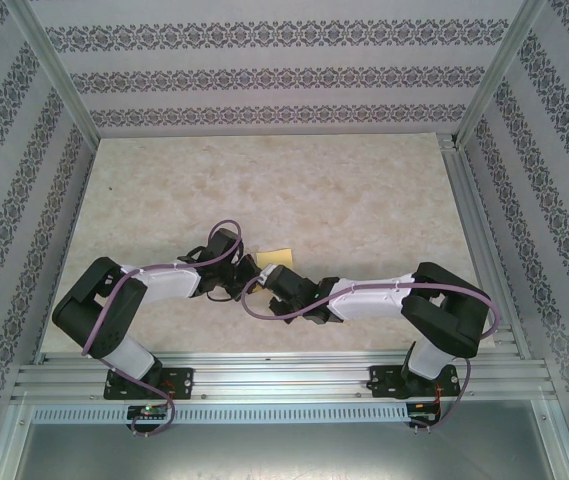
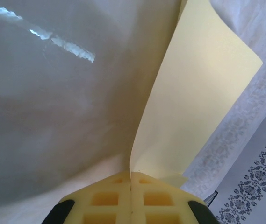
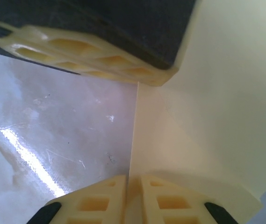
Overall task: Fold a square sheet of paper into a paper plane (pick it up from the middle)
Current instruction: Fold the wing for the fifth time at the center of the table.
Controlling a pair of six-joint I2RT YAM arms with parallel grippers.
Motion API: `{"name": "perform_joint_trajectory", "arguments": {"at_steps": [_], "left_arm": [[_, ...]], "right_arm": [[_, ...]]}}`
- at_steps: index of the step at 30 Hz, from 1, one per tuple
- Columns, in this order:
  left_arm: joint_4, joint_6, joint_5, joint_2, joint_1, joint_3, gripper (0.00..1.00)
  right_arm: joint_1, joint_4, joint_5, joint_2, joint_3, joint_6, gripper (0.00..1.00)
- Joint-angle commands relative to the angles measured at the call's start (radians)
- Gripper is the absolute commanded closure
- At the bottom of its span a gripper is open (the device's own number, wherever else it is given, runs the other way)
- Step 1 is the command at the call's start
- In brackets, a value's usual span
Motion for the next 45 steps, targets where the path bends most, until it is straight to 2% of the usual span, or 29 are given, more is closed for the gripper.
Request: {"name": "perform_joint_trajectory", "arguments": {"at_steps": [1, 8, 13, 17, 22, 27, 32, 37, 40, 42, 45], "left_arm": [[-0.018, -0.005, 0.005, -0.004, -0.009, 0.035, 0.93], [-0.030, 0.002, 0.013, -0.009, -0.007, 0.053, 0.91], [-0.040, 0.017, 0.011, -0.010, -0.007, 0.066, 0.83], [-0.063, 0.042, 0.008, -0.010, -0.003, 0.094, 0.66], [-0.076, 0.074, 0.007, -0.006, -0.001, 0.132, 0.60], [-0.086, 0.086, 0.025, 0.027, -0.001, 0.151, 0.59], [-0.040, 0.099, 0.033, 0.015, -0.002, 0.145, 0.53], [-0.064, 0.158, 0.017, -0.019, -0.002, 0.179, 0.49], [-0.072, 0.178, 0.037, -0.001, -0.003, 0.202, 0.54], [-0.060, 0.179, 0.055, 0.022, -0.003, 0.210, 0.60], [-0.055, 0.188, 0.070, 0.057, -0.005, 0.224, 0.60]], "right_arm": [[0.007, 0.010, 0.022, -0.019, -0.007, 0.022, 0.89], [-0.010, 0.020, -0.003, -0.049, -0.022, 0.034, 0.94], [-0.065, 0.079, -0.117, -0.079, -0.061, 0.084, 0.99], [-0.119, 0.156, -0.240, -0.100, -0.105, 0.134, 1.00], [-0.188, 0.259, -0.351, -0.124, -0.157, 0.207, 1.00], [-0.241, 0.326, -0.412, -0.158, -0.192, 0.255, 1.00], [-0.291, 0.367, -0.478, -0.136, -0.210, 0.296, 1.00], [-0.340, 0.454, -0.527, -0.113, -0.243, 0.360, 1.00], [-0.357, 0.486, -0.554, -0.090, -0.248, 0.375, 1.00], [-0.368, 0.524, -0.567, -0.065, -0.256, 0.394, 1.00], [-0.392, 0.625, -0.597, -0.040, -0.287, 0.443, 1.00]]}}
